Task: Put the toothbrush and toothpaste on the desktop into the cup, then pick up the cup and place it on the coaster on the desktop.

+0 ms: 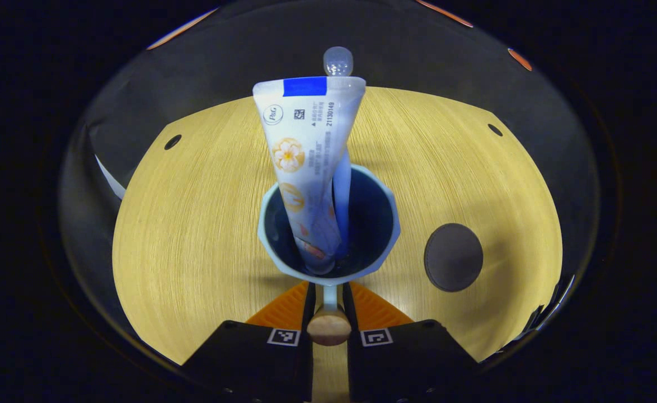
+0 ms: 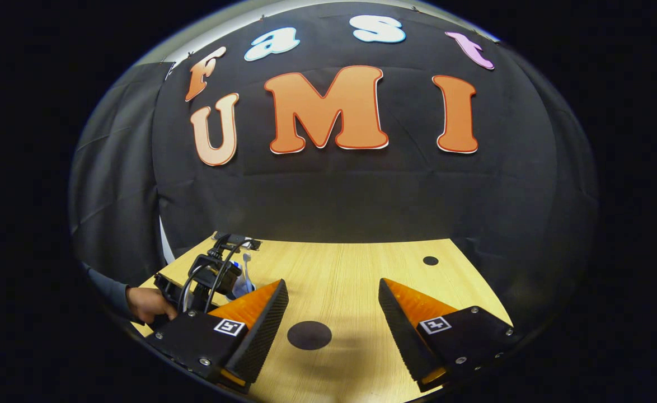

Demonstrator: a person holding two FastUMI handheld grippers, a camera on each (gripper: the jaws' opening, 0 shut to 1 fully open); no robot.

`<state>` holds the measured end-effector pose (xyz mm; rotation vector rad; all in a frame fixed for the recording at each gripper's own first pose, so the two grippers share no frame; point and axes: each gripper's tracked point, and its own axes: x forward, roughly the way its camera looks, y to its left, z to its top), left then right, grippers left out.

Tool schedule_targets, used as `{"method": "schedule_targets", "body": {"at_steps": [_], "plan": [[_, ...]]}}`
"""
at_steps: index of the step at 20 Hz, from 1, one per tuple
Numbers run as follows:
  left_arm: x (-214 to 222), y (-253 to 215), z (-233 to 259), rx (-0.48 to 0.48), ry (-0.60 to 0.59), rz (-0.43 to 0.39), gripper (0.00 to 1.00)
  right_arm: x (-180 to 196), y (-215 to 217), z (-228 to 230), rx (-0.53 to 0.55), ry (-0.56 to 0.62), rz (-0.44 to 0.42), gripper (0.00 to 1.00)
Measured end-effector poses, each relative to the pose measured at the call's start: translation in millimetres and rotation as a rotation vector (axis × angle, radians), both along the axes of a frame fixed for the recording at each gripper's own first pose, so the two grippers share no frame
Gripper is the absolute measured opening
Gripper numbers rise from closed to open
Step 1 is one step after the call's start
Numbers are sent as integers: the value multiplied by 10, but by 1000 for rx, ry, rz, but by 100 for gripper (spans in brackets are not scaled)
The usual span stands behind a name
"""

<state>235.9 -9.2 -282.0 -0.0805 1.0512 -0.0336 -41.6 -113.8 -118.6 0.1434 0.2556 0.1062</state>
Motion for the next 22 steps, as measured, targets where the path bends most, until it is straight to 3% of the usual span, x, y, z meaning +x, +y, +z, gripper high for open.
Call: {"method": "schedule_targets", "body": {"at_steps": [6,12,22], "plan": [[25,-58,17,-33,-20,5,25,-85,-75,-14,-9,4,-13,98],[101,4,-40,-22,-92,-61,25,-210,-185,5,-20,4,-25,98],[89,42,-38,-40,-112,-151,24,-448,-507,-7,-49,13,-70,98]]}}
